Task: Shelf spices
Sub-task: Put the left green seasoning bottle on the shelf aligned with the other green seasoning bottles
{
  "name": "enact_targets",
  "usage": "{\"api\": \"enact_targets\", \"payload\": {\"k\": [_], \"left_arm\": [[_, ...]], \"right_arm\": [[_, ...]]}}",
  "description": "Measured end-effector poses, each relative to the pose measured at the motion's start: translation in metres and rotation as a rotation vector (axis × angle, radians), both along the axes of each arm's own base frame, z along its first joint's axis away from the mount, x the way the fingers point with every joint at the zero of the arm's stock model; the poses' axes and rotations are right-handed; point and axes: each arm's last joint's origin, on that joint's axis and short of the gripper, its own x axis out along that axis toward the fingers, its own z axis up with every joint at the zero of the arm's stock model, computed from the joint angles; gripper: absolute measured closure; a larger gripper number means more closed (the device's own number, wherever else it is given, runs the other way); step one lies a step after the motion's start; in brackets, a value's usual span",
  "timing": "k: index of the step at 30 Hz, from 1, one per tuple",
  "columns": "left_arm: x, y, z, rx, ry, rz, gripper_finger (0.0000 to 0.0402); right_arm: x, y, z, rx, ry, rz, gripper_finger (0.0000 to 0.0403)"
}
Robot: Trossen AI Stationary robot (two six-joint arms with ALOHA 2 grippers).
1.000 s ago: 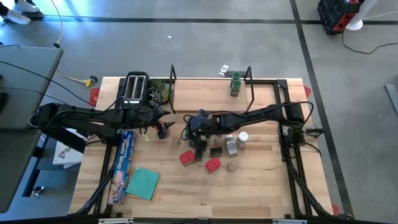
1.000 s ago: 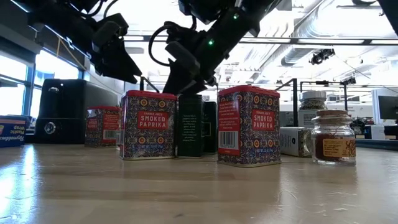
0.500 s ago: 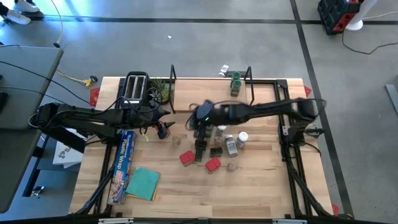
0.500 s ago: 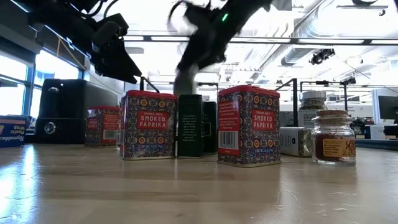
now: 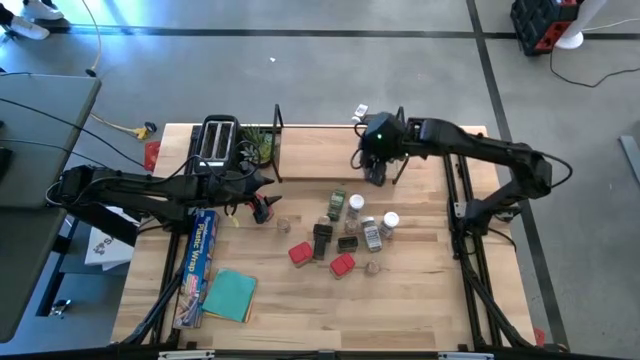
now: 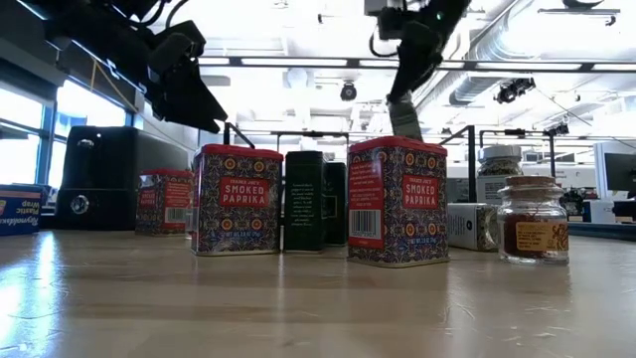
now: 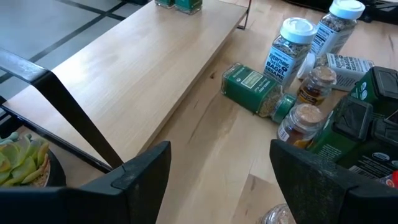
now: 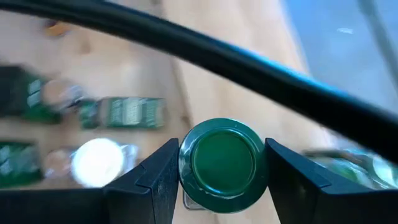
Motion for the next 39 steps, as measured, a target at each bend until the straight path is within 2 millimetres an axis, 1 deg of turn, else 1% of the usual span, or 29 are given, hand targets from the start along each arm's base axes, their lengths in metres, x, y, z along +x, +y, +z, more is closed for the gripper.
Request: {"api": "enact_targets", "payload": {"k": [1,3,5,8,11,13,17,22,27,29,33,39], "left_arm": [[0.0,0.0,0.0,0.0,0.0,-0.001,0.0133],[0.0,0.0,0.0,-0.001,0.0,-0.001,0.0133],[0.0,0.0,0.0,-0.001,0.0,-0.001,0.0133],[0.0,0.0,0.0,-0.001,0.0,-0.001,0.0133],[0.0,0.0,0.0,-0.001,-0.002,-0.001,0.0133],[0.0,0.0,0.0,-0.002,-0.006,0.0,0.0133],[0.0,0.0,0.0,-0.006,-0.007,-0.006,0.0133],[0.0,0.0,0.001,-0.012,-0.011,-0.002,0.0133],[0.0,0.0,0.001,-0.013,-0.011,-0.002,0.0133],[0.0,0.0,0.001,-0.013,-0.011,-0.002,0.0133],[0.0,0.0,0.001,-0.013,-0.011,-0.004,0.0133],[0.0,0.0,0.001,-0.013,-0.011,-0.003,0.0133]], "right_arm": [[-0.001,-0.004,-0.007,0.017,0.01,0.022,0.0214],[-0.007,-0.01,-0.023,0.024,0.072,0.015,0.0214],[-0.013,-0.016,-0.036,0.025,0.096,0.003,0.0214],[-0.014,-0.025,-0.047,0.012,0.05,0.006,0.0214],[-0.018,-0.03,-0.058,0.031,0.057,0.024,0.0214],[-0.02,-0.034,-0.062,0.024,0.052,0.021,0.0214],[-0.025,-0.043,-0.063,0.025,0.049,0.001,0.0214],[-0.027,-0.048,-0.063,0.028,0.033,-0.01,0.0213],[-0.028,-0.05,-0.063,0.0,0.056,-0.036,0.0164],[-0.029,-0.05,-0.064,-0.013,0.07,-0.044,0.0156],[-0.029,-0.05,-0.062,-0.031,0.088,-0.04,0.0154],[-0.027,-0.051,-0.047,-0.06,0.083,-0.029,0.0163]]}}
